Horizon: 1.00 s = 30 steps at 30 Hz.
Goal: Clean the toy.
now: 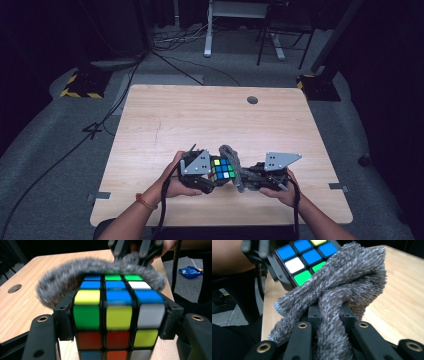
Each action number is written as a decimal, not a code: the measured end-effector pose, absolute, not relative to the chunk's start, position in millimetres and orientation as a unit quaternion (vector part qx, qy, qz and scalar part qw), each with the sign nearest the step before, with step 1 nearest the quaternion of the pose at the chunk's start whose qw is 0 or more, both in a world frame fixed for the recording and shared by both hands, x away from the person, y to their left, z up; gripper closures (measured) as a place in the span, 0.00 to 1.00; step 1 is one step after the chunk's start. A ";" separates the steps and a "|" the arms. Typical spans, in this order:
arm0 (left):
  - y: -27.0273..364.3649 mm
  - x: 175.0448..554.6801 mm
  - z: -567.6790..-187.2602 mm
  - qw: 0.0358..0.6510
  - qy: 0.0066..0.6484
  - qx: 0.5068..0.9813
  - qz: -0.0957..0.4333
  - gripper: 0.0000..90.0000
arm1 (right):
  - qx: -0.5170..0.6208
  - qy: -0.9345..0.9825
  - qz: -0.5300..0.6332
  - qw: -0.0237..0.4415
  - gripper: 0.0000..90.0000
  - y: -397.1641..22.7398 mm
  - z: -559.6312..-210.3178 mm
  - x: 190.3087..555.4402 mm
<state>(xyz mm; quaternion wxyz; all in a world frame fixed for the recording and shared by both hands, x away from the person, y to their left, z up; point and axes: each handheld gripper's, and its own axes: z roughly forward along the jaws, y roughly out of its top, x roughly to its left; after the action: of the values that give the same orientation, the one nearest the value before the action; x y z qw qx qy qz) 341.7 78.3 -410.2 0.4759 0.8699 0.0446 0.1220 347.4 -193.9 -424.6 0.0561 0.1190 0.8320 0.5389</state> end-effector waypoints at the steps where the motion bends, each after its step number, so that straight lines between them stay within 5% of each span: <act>1: 77.1 341.5 -411.3 0.469 0.042 0.873 0.126 0.36 | 0.115 0.829 0.545 0.057 0.85 -194.0 -423.0 346.2; 10: 72.2 340.6 -412.9 0.462 0.049 0.875 0.136 0.37 | 0.111 0.838 0.527 0.088 0.85 -189.2 -418.4 340.6; 19: 87.7 343.1 -399.2 0.501 0.068 0.852 0.135 0.37 | 0.128 0.865 0.480 0.069 0.85 -181.7 -437.2 349.6; 30: 71.1 340.0 -413.4 0.463 0.051 0.876 0.127 0.37 | 0.101 0.837 0.529 0.095 0.85 -187.6 -414.5 335.2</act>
<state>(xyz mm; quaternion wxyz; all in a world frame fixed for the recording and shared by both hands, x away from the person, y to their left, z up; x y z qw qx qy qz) 340.0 71.1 -413.4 0.4626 0.8759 0.0506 0.1270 335.2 -187.6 -414.5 0.0949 0.1014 0.8371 0.5291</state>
